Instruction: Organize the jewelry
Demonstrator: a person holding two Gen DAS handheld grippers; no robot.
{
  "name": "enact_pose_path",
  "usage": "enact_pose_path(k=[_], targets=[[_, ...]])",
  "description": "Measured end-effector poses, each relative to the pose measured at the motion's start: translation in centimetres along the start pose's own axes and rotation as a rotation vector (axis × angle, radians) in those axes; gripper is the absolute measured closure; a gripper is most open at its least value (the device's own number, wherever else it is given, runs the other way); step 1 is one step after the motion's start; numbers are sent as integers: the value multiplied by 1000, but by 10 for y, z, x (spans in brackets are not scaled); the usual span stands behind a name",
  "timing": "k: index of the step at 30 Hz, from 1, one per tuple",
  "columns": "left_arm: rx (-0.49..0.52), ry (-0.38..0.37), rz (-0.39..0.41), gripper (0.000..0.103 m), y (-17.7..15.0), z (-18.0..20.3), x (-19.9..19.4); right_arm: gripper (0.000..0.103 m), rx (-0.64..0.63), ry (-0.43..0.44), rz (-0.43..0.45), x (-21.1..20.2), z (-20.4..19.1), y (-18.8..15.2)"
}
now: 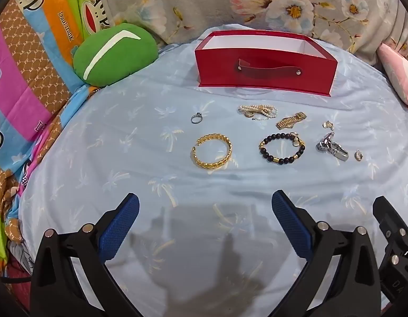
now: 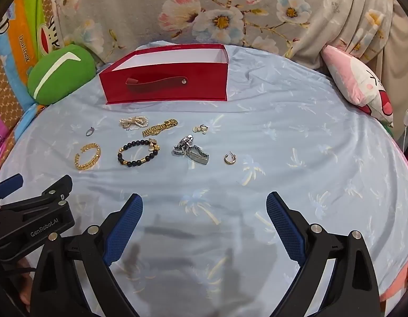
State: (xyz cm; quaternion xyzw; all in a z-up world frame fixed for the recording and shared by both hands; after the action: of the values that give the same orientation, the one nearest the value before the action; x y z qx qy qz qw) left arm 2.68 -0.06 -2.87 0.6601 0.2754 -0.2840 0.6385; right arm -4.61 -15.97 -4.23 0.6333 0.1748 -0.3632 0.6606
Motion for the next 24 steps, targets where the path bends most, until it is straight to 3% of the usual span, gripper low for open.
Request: enact_pose_path(k=[5,6,24], targets=[[-7,-26,9,5,-5,-2,-9,10,-5,3,13,-5,0,1],[-3,-17,-21,5,0,-2,-2,10,-5,4,14,-4,-3,0],[11,-10,-21,5,-3,-2,0,10,-14,17,16,-7,-13,3]])
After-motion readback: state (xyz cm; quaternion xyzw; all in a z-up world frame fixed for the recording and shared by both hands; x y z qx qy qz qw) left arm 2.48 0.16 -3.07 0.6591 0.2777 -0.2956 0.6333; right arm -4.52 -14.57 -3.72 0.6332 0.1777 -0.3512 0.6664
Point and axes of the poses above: each gripper's, at about its wrist camera, not at the fingertips, and x roughly the way its jaws point, z to its right, y to its top, the point moved 4 cm from there along x, roughly the way its jaws point, and after that the axes turned 11 degrees about -x, right-handed, at the moved point
